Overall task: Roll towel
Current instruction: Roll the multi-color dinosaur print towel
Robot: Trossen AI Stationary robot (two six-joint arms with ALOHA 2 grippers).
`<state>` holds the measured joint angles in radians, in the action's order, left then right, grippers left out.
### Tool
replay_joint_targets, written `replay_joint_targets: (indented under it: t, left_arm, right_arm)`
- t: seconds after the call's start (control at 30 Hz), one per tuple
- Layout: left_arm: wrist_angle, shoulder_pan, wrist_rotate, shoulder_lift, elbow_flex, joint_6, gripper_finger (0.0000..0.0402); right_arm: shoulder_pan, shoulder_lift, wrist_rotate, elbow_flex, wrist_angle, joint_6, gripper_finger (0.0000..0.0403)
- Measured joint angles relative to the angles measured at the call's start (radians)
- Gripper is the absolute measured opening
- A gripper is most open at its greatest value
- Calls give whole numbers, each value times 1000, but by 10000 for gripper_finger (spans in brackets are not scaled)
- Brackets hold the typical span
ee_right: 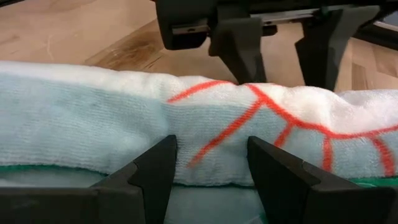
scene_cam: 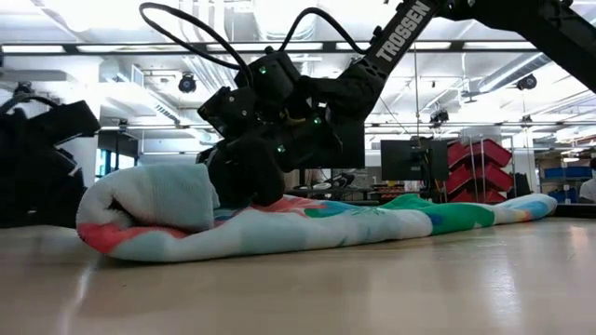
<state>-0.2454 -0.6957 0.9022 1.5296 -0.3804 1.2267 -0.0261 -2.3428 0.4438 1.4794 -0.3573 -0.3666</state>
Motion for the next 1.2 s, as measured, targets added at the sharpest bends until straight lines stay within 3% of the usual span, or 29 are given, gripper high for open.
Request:
replay_joint_targets:
  t: [0.4, 0.8, 1.2]
  left_arm:
    - [-1, 46, -5, -190, -25, -243, 184]
    - [-6, 72, -33, -157, -16, -236, 171]
    - [-7, 72, -58, -157, -16, -235, 182]
  right_arm:
    - [0, 0, 1, 0, 3, -4, 186]
    - [-1, 90, -6, -3, 85, -14, 186]
    - [-127, 56, 33, 60, -41, -18, 186]
